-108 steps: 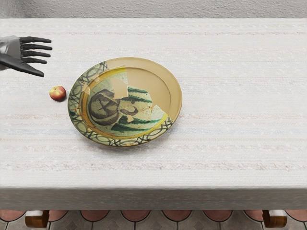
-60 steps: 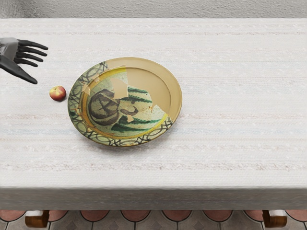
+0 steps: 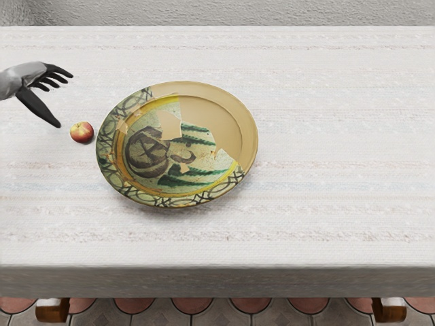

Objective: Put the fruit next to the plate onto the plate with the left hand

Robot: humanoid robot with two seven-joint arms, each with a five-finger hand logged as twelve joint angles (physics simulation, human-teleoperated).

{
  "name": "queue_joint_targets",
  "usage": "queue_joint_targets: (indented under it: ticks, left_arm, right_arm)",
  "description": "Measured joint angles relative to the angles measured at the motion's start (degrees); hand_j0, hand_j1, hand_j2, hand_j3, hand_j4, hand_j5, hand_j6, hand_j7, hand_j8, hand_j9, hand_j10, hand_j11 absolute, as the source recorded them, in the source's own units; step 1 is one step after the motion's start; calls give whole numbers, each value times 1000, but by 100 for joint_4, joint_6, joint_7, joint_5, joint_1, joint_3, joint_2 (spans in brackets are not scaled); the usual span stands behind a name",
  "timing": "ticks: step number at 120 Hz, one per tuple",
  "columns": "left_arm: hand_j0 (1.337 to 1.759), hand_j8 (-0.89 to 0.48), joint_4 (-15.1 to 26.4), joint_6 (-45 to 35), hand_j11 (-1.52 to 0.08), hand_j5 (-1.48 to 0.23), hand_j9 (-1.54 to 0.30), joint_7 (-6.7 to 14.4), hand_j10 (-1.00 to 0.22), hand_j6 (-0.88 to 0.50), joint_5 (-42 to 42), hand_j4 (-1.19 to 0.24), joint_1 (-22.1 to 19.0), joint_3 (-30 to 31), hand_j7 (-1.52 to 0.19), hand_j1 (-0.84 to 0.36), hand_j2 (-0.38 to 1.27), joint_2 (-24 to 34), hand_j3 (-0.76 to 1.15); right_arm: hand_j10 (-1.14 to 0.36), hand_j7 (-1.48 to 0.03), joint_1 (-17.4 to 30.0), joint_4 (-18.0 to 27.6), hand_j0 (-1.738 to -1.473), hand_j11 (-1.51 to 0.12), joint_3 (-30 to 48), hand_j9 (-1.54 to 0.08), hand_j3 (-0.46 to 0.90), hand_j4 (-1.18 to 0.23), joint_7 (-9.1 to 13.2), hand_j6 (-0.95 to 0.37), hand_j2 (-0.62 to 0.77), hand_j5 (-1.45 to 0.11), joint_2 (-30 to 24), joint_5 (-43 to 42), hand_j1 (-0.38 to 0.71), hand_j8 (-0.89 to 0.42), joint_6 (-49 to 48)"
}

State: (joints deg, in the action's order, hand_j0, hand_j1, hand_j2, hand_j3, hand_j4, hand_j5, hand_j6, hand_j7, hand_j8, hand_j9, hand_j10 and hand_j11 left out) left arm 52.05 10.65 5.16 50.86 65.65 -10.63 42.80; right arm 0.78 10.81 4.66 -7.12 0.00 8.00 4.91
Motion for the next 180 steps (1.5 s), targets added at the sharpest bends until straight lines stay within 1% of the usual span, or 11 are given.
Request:
queue_joint_targets:
  ticks: [8, 40, 56, 72, 86, 97, 122, 133, 147, 161, 180]
  left_arm:
    - [1658, -253, -89, -214, -323, -324, -323, 1, -252, -254, 185, -253, -24, 126, -323, 54, 53, -48, 0]
    - [1658, -254, -803, -448, -324, -324, -324, 6, -252, -254, 451, -253, -61, 720, -324, 53, 53, -867, 0]
    - [1658, -258, -1163, -462, -329, -330, -329, 168, -256, -258, 463, -257, -67, 836, -329, 48, 54, -1082, 0]
    - [1658, -271, -1515, -466, -347, -347, -347, 270, -270, -272, 466, -271, -131, 875, -347, 31, 56, -1497, 0]
    - [1658, -298, -1668, -475, -382, -382, -382, 387, -296, -298, 463, -297, -123, 897, -382, -1, 61, -1580, 0]
    - [1658, -317, -1710, -481, -407, -408, -407, 542, -316, -317, 466, -316, -101, 907, -407, -25, 65, -1676, 0]
    - [1658, -338, -1717, -591, -435, -436, -435, 1235, -337, -338, 489, -337, 0, 1073, -435, -51, 70, -1793, 0]
    - [1658, -342, -1713, -647, -441, -441, -441, 1450, -341, -342, 491, -342, 66, 1129, -441, -56, 70, -1869, 0]
    - [1658, -346, -1709, -674, -446, -446, -446, 1610, -345, -346, 493, -345, 136, 1156, -446, -60, 71, -1934, 0]
    - [1658, -348, -1719, -686, -448, -449, -449, 1774, -347, -348, 493, -347, 221, 1166, -449, -63, 72, -2165, 0]
    - [1658, -349, -1732, -749, -450, -451, -450, 2064, -348, -349, 493, -349, 299, 1296, -451, -65, 72, -2409, 0]
  right_arm:
    - [-35, -45, -4, 0, -1658, -45, 0, -45, 0, -35, 0, -35, -7, -45, 0, 0, -307, -35, 1]
    - [-35, -45, -7, 0, -1658, -45, 9, -45, 0, -35, 0, -35, -7, -45, 0, 0, -307, -35, 0]
    - [-35, -45, -13, 0, -1658, -45, 15, -45, 0, -35, 0, -35, -7, -45, 0, 0, -307, -35, 1]
    - [-35, -45, -16, 0, -1658, -45, 22, -45, 0, -35, 0, -35, -7, -45, 0, 0, -307, -35, 1]
    - [-35, -45, -16, 0, -1658, -45, 25, -45, 0, -35, 0, -35, -7, -45, 0, 0, -307, -35, 1]
    - [-35, -45, -16, 0, -1658, -45, 24, -45, 0, -35, 0, -35, -7, -45, 0, 0, -307, -35, 2]
    - [-35, -45, -56, 0, -1658, -45, 19, -45, 0, -35, 0, -35, -7, -45, 0, 0, -307, -35, 1]
    - [-35, -45, -64, 0, -1658, -45, 18, -45, 0, -35, 0, -35, -7, -45, 0, 0, -307, -35, 1]
    - [-35, -45, -67, 0, -1658, -45, 18, -45, 0, -35, 0, -35, -7, -45, 0, 0, -307, -35, 1]
    - [-35, -45, -80, 0, -1658, -45, 18, -45, 0, -35, 0, -35, -7, -45, 0, 0, -307, -35, 1]
    - [-35, -45, -85, 0, -1658, -45, 16, -45, 0, -35, 0, -35, -7, -45, 0, 0, -307, -35, 0]
